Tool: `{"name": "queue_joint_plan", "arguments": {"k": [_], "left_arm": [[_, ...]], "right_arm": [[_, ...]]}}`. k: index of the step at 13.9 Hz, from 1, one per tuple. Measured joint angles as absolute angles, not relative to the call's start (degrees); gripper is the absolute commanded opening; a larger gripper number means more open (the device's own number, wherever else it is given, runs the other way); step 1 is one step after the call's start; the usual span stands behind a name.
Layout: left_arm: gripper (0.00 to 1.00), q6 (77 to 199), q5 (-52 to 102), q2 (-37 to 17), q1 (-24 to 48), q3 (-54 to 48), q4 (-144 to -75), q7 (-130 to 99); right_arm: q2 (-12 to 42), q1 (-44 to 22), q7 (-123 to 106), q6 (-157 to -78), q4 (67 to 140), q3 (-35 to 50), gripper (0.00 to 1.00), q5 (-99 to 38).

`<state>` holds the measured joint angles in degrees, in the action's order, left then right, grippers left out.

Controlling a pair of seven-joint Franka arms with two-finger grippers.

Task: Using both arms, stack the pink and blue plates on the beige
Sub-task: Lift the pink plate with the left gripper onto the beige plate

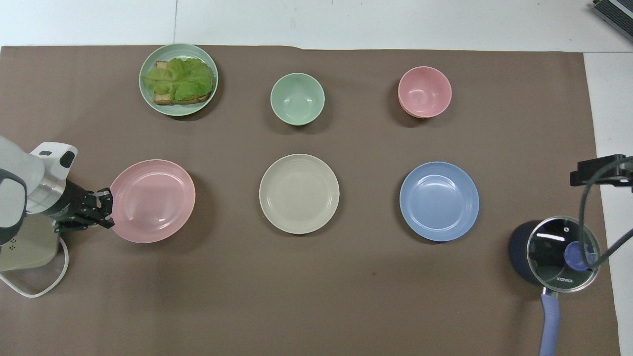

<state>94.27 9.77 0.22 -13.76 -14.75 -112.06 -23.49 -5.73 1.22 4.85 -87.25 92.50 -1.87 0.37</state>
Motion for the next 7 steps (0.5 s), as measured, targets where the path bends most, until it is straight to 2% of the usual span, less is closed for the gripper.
{"name": "queue_joint_plan", "arguments": {"k": [4, 7], "left_arm": [[0.00, 95.0, 13.3, 0.8, -3.3, -15.1, -112.2, -25.9], [0.00, 100.1, 15.6, 0.6, 2.3, -15.1, -113.1, -31.0]], "right_arm": [[-5.7, 1.2, 4.9, -87.2, 92.5, -1.9, 1.00, 0.4], [-5.7, 1.2, 4.9, -87.2, 92.5, -1.9, 1.00, 0.4]]}}
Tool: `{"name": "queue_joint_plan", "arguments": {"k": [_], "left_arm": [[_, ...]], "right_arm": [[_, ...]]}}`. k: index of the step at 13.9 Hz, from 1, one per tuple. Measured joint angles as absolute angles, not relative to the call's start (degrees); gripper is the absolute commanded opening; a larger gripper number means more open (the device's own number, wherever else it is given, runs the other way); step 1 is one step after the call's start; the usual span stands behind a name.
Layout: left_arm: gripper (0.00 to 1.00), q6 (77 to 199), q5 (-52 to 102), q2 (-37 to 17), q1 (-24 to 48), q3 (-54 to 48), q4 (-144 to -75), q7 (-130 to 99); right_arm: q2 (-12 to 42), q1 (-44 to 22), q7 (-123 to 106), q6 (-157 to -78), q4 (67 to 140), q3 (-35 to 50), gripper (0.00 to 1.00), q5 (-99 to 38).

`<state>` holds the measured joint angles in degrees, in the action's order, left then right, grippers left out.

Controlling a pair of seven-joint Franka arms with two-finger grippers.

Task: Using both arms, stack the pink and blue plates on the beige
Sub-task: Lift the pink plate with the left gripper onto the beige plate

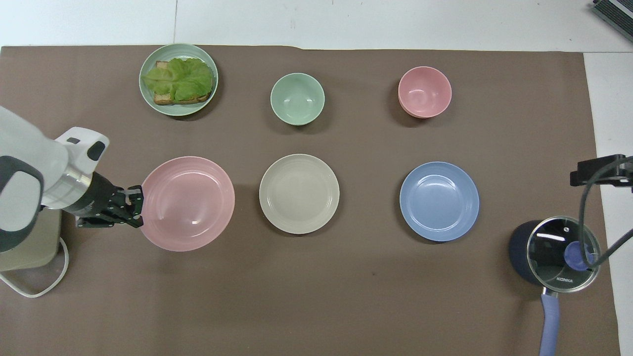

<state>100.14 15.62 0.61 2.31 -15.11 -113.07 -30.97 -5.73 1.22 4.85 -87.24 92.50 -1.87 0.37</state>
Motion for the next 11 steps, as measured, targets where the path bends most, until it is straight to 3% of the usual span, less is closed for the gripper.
{"name": "queue_joint_plan", "arguments": {"k": [6, 10, 11], "left_arm": [[0.00, 118.2, 17.0, -3.8, 13.2, -15.0, -119.9, -38.0], [0.00, 124.0, 17.0, -7.5, 15.0, -15.0, -120.5, -38.7], [0.32, 124.4, 17.0, -7.6, 15.0, -14.8, -120.5, -38.7]], "right_arm": [[-5.7, 1.2, 4.9, -87.2, 92.5, -1.9, 1.00, 0.4], [-5.7, 1.2, 4.9, -87.2, 92.6, -1.9, 1.00, 0.4], [-5.7, 1.2, 4.9, -87.2, 92.6, -1.9, 1.00, 0.4]]}}
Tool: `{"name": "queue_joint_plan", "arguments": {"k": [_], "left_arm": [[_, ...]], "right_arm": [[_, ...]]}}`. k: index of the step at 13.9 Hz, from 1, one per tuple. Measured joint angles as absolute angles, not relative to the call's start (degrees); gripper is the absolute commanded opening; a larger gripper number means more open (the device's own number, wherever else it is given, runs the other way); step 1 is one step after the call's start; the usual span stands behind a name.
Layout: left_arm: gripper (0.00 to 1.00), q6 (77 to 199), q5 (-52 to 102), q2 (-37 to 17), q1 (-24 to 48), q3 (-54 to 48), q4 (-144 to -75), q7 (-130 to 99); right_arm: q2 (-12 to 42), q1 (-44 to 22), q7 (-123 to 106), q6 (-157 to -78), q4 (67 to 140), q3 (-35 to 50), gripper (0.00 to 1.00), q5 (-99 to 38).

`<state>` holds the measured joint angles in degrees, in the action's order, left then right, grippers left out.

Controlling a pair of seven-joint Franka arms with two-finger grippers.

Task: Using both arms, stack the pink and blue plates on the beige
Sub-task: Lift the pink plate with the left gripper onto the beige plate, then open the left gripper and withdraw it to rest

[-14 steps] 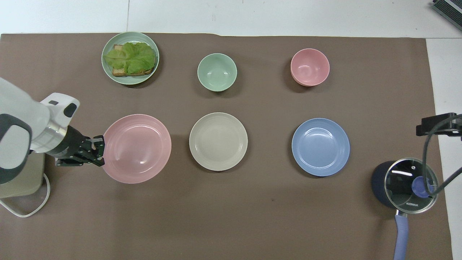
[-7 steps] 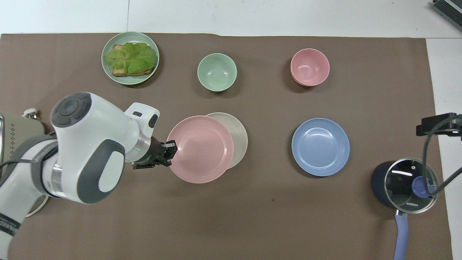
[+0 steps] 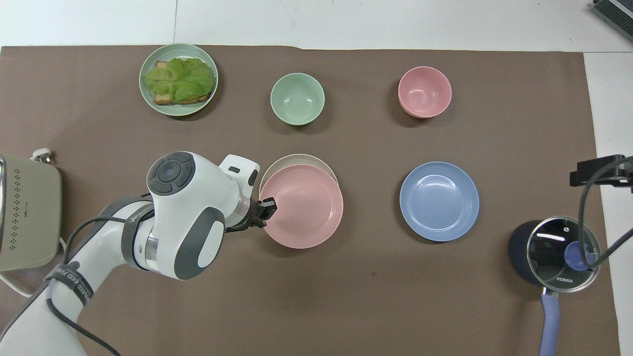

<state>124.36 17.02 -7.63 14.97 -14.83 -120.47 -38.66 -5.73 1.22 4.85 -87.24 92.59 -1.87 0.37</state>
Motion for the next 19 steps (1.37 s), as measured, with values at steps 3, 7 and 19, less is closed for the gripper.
{"name": "queue_joint_plan", "arguments": {"k": [3, 7, 19], "left_arm": [[1.00, 125.1, 17.0, -7.6, 15.0, -14.7, -120.4, -38.5], [1.00, 125.2, 17.0, -7.6, 15.0, -14.6, -120.3, -38.5], [1.00, 89.9, 2.4, 0.0, -7.6, -12.4, -95.1, -11.6]], "right_arm": [[-5.7, 1.2, 4.9, -87.2, 92.6, -1.9, 1.00, 0.4], [-5.7, 1.2, 4.9, -87.2, 92.8, -1.9, 1.00, 0.4], [-5.8, 1.2, 4.9, -87.7, 93.3, -1.9, 1.00, 0.4]]}}
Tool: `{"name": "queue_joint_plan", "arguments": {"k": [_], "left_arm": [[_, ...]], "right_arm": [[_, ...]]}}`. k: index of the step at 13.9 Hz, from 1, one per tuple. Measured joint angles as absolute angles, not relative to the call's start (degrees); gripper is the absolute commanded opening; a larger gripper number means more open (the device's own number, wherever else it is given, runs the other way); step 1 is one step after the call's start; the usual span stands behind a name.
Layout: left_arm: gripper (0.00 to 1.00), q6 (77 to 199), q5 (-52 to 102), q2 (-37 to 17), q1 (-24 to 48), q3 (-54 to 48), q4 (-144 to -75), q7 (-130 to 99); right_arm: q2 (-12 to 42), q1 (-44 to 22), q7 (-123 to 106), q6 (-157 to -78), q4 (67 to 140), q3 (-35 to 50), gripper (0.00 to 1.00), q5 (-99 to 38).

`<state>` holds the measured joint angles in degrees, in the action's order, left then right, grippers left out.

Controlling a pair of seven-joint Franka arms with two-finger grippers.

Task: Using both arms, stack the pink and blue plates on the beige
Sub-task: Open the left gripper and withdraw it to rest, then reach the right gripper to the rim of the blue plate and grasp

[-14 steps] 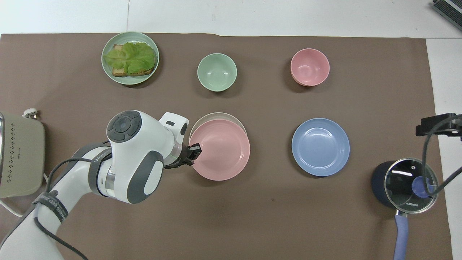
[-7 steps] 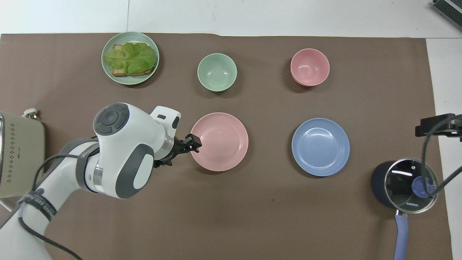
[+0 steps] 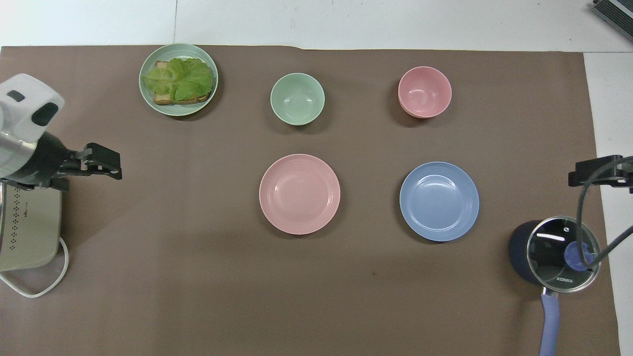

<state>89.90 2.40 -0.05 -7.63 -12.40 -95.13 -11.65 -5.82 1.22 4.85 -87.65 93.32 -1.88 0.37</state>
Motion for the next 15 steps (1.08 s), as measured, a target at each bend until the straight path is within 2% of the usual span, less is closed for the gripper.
{"name": "queue_joint_plan", "arguments": {"k": [4, 10, 13, 15], "left_arm": [[1.00, 83.8, -0.9, -0.1, -9.5, -12.3, -87.9, -3.3], [1.00, 83.2, -1.0, 1.8, -9.5, -13.1, -86.0, -2.5], [1.00, 83.1, -1.0, 2.0, -9.6, -12.8, -86.0, -2.5], [1.00, 83.1, -1.0, 2.0, -9.6, -12.8, -86.0, -2.5]], "right_arm": [[-7.1, 1.2, 4.9, -92.4, 98.8, -1.9, 1.00, 0.4], [-8.3, 1.2, 2.8, -111.6, 118.0, -1.9, 1.00, 0.4], [-5.1, 1.3, 0.6, -126.5, 128.2, -2.0, 1.00, 0.4], [-1.1, 1.3, 0.3, -132.9, 130.3, -2.0, 0.93, 0.4]]}}
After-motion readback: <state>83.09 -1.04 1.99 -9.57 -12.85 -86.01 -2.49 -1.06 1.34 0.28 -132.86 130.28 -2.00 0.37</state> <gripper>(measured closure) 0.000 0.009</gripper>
